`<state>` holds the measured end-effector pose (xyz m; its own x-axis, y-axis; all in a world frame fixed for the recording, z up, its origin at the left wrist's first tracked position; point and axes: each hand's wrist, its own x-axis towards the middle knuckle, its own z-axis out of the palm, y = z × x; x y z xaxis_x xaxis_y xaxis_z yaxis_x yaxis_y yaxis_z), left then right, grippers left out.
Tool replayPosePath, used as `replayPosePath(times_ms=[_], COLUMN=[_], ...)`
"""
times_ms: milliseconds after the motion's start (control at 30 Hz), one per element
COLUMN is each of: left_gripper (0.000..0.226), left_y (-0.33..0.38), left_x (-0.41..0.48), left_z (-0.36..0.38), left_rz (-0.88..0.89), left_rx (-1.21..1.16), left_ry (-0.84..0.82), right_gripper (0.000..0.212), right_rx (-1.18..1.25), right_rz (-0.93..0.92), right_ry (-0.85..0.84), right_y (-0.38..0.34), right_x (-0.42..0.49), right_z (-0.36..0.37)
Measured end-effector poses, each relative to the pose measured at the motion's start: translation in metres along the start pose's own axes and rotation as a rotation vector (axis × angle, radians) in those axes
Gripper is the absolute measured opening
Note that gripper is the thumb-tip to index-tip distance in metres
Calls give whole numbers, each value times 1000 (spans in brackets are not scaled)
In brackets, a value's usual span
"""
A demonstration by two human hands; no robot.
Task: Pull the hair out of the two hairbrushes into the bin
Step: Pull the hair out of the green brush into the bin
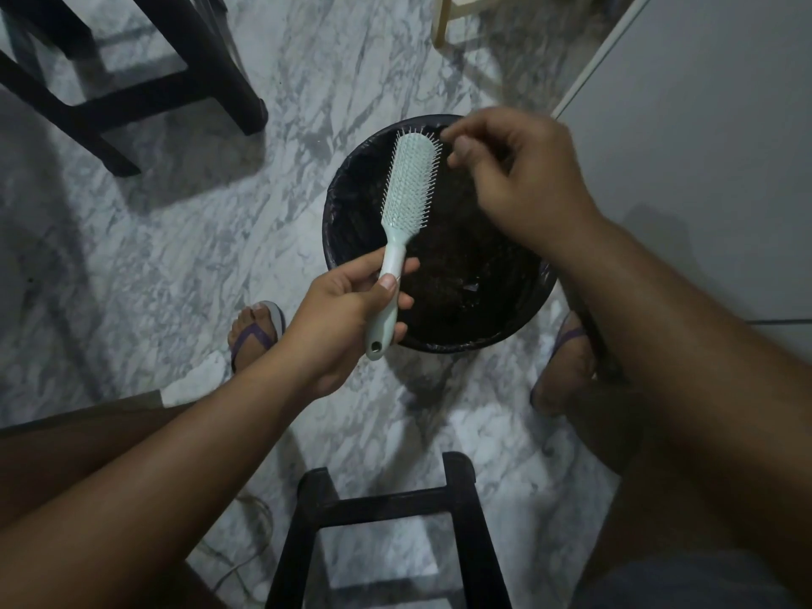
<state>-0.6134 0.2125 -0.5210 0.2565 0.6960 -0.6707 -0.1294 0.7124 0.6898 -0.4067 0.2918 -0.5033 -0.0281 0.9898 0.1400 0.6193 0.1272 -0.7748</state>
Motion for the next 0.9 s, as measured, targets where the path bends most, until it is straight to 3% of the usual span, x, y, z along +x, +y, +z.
replayPosePath(times_ms=[133, 300, 467, 733, 900], left_gripper=[35, 36, 36, 37, 39], left_y=[1, -2, -6, 14, 8], left_x=[1, -1, -3, 2, 3], left_z=[0, 2, 5, -1, -2], left_rz=[18, 27, 8, -70, -137], left_rx=[-5, 20, 51, -119, -149], left_ry=[-25, -30, -7, -174, -153], right_gripper=[16, 26, 20, 16, 17], right_rx=[-151, -343, -533, -329, -8], right_rz=[-92, -38, -18, 21, 155], right_ry=[-211, -280, -369, -193, 3], right_y=[-9, -20, -28, -14, -11], right_x=[-15, -11, -13, -7, 2], right_z=[17, 18, 27, 15, 0])
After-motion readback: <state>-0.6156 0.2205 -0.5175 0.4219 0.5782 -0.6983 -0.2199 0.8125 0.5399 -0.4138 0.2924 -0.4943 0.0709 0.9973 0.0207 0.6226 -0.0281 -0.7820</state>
